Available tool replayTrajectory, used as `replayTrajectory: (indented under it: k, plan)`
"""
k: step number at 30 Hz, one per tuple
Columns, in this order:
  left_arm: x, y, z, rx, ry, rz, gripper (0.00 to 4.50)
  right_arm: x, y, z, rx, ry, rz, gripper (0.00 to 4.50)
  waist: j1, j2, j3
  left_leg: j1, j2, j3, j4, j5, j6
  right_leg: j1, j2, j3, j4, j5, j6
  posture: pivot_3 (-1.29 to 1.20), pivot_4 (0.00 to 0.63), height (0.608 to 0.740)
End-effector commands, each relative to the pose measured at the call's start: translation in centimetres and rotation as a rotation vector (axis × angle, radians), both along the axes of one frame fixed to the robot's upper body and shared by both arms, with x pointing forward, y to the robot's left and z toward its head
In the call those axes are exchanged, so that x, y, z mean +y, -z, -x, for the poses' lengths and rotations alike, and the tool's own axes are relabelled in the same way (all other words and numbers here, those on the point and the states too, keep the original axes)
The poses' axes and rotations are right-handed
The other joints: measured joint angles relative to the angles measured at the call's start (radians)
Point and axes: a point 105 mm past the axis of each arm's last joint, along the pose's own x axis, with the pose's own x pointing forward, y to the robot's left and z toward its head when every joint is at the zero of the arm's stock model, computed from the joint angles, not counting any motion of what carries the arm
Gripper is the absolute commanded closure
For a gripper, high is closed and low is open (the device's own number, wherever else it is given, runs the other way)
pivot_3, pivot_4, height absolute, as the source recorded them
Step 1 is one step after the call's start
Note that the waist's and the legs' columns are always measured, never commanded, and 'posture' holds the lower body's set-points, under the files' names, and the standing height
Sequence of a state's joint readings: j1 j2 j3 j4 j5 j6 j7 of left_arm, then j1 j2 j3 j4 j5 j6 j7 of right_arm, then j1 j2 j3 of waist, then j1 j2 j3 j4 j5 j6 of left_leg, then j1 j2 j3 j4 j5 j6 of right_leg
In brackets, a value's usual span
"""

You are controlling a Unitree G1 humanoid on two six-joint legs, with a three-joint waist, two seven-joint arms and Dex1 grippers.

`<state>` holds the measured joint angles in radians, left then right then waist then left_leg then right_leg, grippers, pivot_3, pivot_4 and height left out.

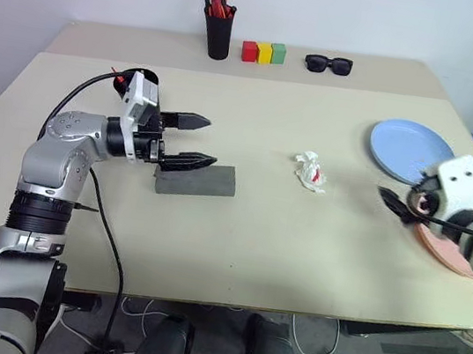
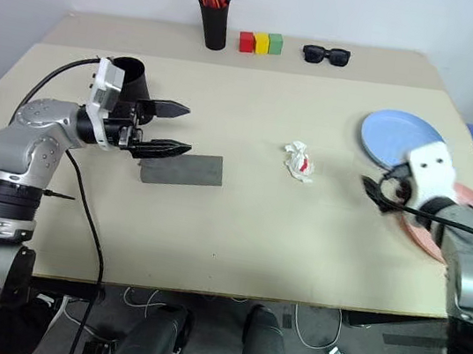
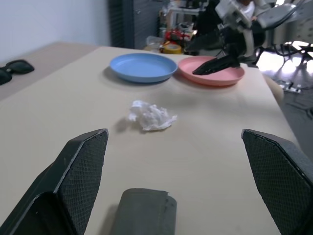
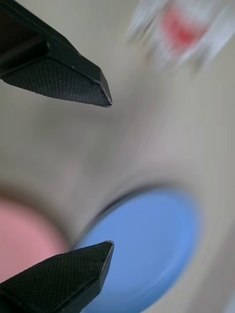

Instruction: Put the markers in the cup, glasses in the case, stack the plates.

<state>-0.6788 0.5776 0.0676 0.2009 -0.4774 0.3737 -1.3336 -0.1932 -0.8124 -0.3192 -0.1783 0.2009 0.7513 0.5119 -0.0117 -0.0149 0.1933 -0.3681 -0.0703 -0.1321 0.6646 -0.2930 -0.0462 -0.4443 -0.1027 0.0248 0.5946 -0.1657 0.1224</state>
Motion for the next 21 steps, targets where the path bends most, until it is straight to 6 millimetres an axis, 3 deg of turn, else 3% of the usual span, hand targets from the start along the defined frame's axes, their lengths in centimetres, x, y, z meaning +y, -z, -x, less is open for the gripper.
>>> replayTrajectory:
  k: [1, 6, 9, 16, 19, 21]
  plan:
    - [-0.5, -1.1, 0.2, -0.054, 0.071, 0.016, 0.01, -1.8, 0.0, 0.9, 0.012, 0.085, 0.041, 0.0, -0.002, 0.0, 0.0, 0.0, 0.0, 0.0, 0.0, 0.0, 0.0, 0.0, 0.0, 0.0, 0.0, 0.0, 0.0, 0.0, 0.15, 0.74]
    - [-1.5, -0.8, -0.2, -0.078, 0.092, 0.004, 0.01, -3.5, 2.2, 2.1, 0.11, 0.172, -0.037, 0.0, -0.002, 0.0, 0.0, 0.001, 0.0, 0.0, 0.0, 0.0, 0.0, 0.0, 0.0, 0.0, 0.0, 0.0, 0.0, 0.0, 0.15, 0.74]
    - [-1.8, -1.4, -0.1, -0.096, 0.094, 0.031, 0.0, -6.1, 3.1, 2.8, 0.154, 0.302, -0.063, 0.84, -0.001, 0.0, 0.0, 0.001, 0.0, 0.0, 0.0, 0.0, 0.0, 0.0, 0.0, 0.0, 0.0, 0.0, 0.0, 0.0, 0.15, 0.74]
    - [-1.1, -2.3, -0.6, -0.111, 0.049, 0.072, 0.0, -5.8, 4.4, 3.2, 0.239, 0.261, -0.096, 4.43, -0.001, 0.001, 0.0, 0.002, 0.0, 0.0, 0.001, 0.0, 0.0, 0.002, 0.0, 0.0, 0.0, 0.0, 0.0, 0.0, 0.15, 0.74]
    - [-1.0, -2.2, -0.6, -0.109, 0.041, 0.071, 0.0, -7.2, 3.1, 2.8, 0.197, 0.297, -0.06, 4.48, 0.001, 0.0, -0.001, 0.002, 0.0, 0.0, 0.001, 0.0, 0.0, 0.003, 0.0, 0.0, 0.0, 0.0, 0.001, 0.0, 0.15, 0.74]
    - [-0.9, -2.1, -0.6, -0.118, 0.026, 0.072, 0.0, -8.6, 0.6, 2.0, 0.1, 0.336, 0.023, 4.48, 0.0, 0.0, -0.001, 0.003, 0.0, 0.0, 0.001, 0.0, 0.0, 0.003, 0.0, 0.0, 0.0, 0.0, 0.001, 0.0, 0.15, 0.74]
